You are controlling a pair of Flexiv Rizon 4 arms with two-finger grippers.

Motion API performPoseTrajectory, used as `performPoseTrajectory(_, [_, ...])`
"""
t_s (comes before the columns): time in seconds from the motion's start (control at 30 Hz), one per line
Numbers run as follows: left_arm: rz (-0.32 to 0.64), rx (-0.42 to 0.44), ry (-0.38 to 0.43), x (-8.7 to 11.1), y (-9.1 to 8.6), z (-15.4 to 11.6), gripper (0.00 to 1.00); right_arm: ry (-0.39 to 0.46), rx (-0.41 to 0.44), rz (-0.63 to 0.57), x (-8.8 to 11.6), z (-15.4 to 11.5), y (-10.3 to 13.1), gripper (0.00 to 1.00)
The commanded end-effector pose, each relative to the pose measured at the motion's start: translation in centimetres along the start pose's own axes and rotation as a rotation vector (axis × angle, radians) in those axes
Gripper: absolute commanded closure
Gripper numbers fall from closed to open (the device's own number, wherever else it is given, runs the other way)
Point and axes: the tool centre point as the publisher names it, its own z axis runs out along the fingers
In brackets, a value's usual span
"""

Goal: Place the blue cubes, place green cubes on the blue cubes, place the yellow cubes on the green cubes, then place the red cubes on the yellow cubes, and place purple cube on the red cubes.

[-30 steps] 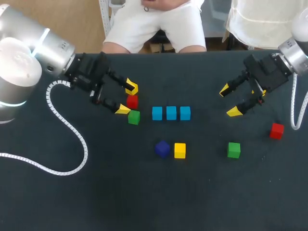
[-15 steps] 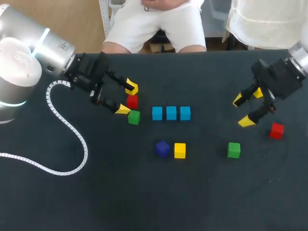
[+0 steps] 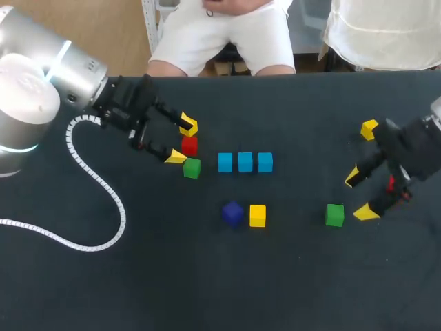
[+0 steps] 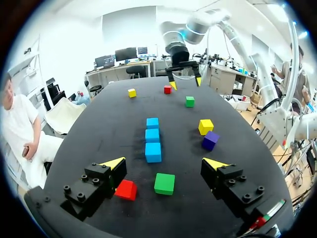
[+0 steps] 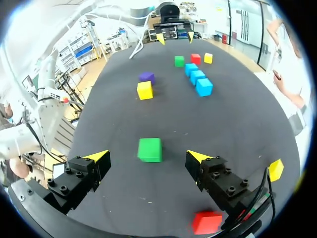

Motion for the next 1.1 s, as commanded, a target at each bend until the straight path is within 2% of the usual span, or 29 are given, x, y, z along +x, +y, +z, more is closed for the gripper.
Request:
performPoseTrajectory(0.03, [0.001,0.004,0.0,0.1,0.2,0.0,0.0,-0.009,0.156,0.007,0.6,0.3,2.2,0.0])
performPoseTrajectory(0.17, [0.001,0.004,0.0,0.1,0.2,0.0,0.0,-0.027,0.163,-0.011,1.2,0.9,2.8,0.0])
performPoseTrajectory(0.33, [0.001,0.004,0.0,0.1,0.2,0.0,0.0,-0.047,0.165,-0.056,1.3,1.9,2.3,0.0])
performPoseTrajectory(0.9, [0.001,0.004,0.0,0.1,0.2,0.0,0.0,-0.091,0.094,-0.14,-0.1,3.9,-1.7,0.0])
performPoseTrajectory(1.1, [0.001,0.004,0.0,0.1,0.2,0.0,0.0,-0.097,0.088,-0.145,-0.2,4.3,-2.1,0.0])
